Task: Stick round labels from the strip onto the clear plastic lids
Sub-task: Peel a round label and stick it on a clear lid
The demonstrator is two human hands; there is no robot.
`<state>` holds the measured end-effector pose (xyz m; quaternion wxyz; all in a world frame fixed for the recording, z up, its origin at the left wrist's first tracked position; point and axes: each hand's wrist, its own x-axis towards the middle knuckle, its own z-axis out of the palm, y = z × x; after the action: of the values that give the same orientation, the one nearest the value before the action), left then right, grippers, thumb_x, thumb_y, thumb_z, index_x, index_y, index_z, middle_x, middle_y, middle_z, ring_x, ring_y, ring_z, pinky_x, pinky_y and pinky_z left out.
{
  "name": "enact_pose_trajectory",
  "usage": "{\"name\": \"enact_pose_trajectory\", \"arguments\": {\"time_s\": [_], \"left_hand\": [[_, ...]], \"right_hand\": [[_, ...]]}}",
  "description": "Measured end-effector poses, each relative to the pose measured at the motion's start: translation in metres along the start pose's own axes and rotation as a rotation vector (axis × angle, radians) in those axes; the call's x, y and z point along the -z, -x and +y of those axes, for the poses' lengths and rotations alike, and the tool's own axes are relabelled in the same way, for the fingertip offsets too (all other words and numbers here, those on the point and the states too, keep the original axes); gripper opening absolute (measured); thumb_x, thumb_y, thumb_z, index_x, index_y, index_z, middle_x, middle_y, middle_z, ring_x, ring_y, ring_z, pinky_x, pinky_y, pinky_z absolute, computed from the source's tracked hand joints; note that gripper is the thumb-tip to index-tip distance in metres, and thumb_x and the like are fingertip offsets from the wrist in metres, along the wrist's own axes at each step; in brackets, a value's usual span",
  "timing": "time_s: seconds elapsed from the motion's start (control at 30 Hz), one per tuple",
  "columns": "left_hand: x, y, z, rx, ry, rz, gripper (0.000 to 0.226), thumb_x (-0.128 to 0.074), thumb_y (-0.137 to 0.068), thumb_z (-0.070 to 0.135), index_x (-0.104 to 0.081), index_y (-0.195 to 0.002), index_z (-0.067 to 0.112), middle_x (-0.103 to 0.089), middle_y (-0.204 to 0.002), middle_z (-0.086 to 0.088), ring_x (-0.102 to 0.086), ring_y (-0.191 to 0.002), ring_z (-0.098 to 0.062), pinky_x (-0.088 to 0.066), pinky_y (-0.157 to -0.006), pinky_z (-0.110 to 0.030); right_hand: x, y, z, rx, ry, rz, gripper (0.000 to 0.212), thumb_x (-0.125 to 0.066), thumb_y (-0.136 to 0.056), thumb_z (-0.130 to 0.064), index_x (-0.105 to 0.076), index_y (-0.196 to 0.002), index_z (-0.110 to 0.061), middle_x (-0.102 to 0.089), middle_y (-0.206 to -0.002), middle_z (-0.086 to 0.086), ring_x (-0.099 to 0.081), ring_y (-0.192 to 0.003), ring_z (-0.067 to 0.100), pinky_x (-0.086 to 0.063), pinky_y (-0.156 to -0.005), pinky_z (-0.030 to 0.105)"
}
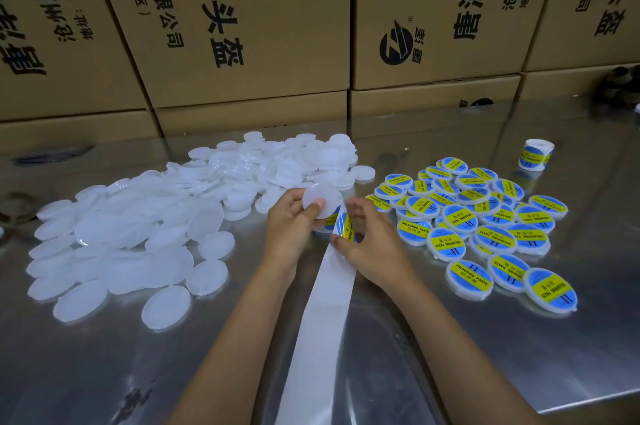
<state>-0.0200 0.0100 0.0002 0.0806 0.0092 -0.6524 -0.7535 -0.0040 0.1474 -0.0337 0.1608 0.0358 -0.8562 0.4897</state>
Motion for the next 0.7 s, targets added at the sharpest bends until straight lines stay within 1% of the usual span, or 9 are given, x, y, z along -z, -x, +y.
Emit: {"name": "enact_pose_trajectory", "arguments": {"time_s": [0.1, 0.2, 0.3, 0.37, 0.43, 0.53, 0.6, 0.63, 0.7], "left_hand": [[0.002, -0.004, -0.004, -0.014, -0.016, 0.045, 0.014, -0.061, -0.097, 0.004, -0.06, -0.099, 0.017, -0.071, -0.094, 0.004, -0.07, -0.09, -0.018, -0.059, -0.086, -0.033], [0.003, -0.005, -0.005, -0.002, -0.007, 0.062, 0.017, -0.056, -0.099, 0.002, -0.056, -0.098, 0.019, -0.068, -0.104, -0.005, -0.07, -0.094, -0.019, -0.06, -0.077, -0.024], [0.004, -0.003, -0.005, -0.027, -0.017, 0.065, 0.03, -0.052, -0.096, -0.004, -0.051, -0.113, 0.022, -0.061, -0.117, -0.017, -0.07, -0.101, -0.031, -0.063, -0.071, -0.033], [0.005, 0.0, -0.003, -0.115, -0.082, 0.034, 0.046, -0.049, -0.094, -0.006, -0.052, -0.116, 0.034, -0.059, -0.114, -0.011, -0.071, -0.096, -0.027, -0.061, -0.06, -0.031], [0.005, 0.003, -0.002, -0.159, -0.129, 0.004, 0.045, -0.045, -0.092, -0.008, -0.061, -0.106, 0.032, -0.061, -0.115, -0.002, -0.069, -0.098, -0.025, -0.06, -0.057, -0.029], [0.001, 0.005, -0.002, -0.079, -0.119, 0.01, 0.031, -0.05, -0.093, -0.003, -0.073, -0.089, 0.016, -0.067, -0.113, -0.004, -0.07, -0.1, -0.024, -0.06, -0.06, -0.029], [-0.001, 0.005, -0.004, -0.033, -0.127, 0.019, 0.016, -0.064, -0.092, 0.006, -0.075, -0.089, 0.018, -0.07, -0.11, -0.005, -0.073, -0.09, -0.013, -0.06, -0.06, -0.026], [-0.001, 0.005, -0.005, -0.025, -0.13, 0.013, 0.009, -0.072, -0.088, 0.012, -0.075, -0.09, 0.019, -0.071, -0.108, -0.003, -0.073, -0.088, -0.01, -0.061, -0.065, -0.029], [-0.001, 0.005, -0.005, -0.019, -0.148, 0.003, 0.015, -0.082, -0.082, 0.017, -0.075, -0.095, 0.021, -0.073, -0.108, 0.002, -0.073, -0.098, -0.017, -0.062, -0.083, -0.041]], "right_hand": [[-0.001, 0.002, -0.002, 0.005, 0.002, 0.008, 0.057, -0.084, -0.073, -0.022, -0.058, -0.124, -0.021, -0.064, -0.112, -0.008, -0.061, -0.106, 0.012, -0.052, -0.093, 0.039], [-0.002, 0.006, -0.006, 0.048, 0.035, -0.017, 0.048, -0.083, -0.073, -0.021, -0.064, -0.117, -0.019, -0.066, -0.105, -0.005, -0.061, -0.107, 0.017, -0.051, -0.093, 0.04], [-0.002, 0.009, -0.009, 0.091, 0.024, -0.022, 0.044, -0.083, -0.073, -0.017, -0.064, -0.113, -0.017, -0.064, -0.102, -0.006, -0.059, -0.107, 0.018, -0.05, -0.094, 0.039], [-0.001, 0.009, -0.009, 0.118, 0.022, -0.014, 0.041, -0.082, -0.073, -0.015, -0.063, -0.11, -0.015, -0.063, -0.101, -0.003, -0.059, -0.103, 0.019, -0.05, -0.091, 0.039], [0.0, 0.009, -0.009, 0.136, 0.038, 0.003, 0.039, -0.081, -0.074, -0.015, -0.061, -0.107, -0.016, -0.059, -0.098, -0.005, -0.055, -0.098, 0.015, -0.05, -0.087, 0.036], [0.0, 0.009, -0.009, 0.161, 0.06, 0.03, 0.038, -0.08, -0.074, -0.016, -0.059, -0.105, -0.018, -0.055, -0.096, -0.008, -0.048, -0.095, 0.011, -0.047, -0.083, 0.028], [0.0, 0.01, -0.01, 0.177, 0.057, 0.025, 0.039, -0.081, -0.073, -0.017, -0.058, -0.104, -0.019, -0.056, -0.097, -0.008, -0.048, -0.095, 0.01, -0.045, -0.081, 0.025], [0.0, 0.01, -0.011, 0.183, 0.052, 0.017, 0.04, -0.082, -0.073, -0.018, -0.058, -0.105, -0.019, -0.057, -0.098, -0.007, -0.049, -0.096, 0.011, -0.045, -0.081, 0.024], [0.0, 0.011, -0.012, 0.179, 0.039, -0.01, 0.042, -0.083, -0.072, -0.022, -0.058, -0.106, -0.019, -0.058, -0.101, -0.005, -0.049, -0.098, 0.009, -0.044, -0.082, 0.021]]}}
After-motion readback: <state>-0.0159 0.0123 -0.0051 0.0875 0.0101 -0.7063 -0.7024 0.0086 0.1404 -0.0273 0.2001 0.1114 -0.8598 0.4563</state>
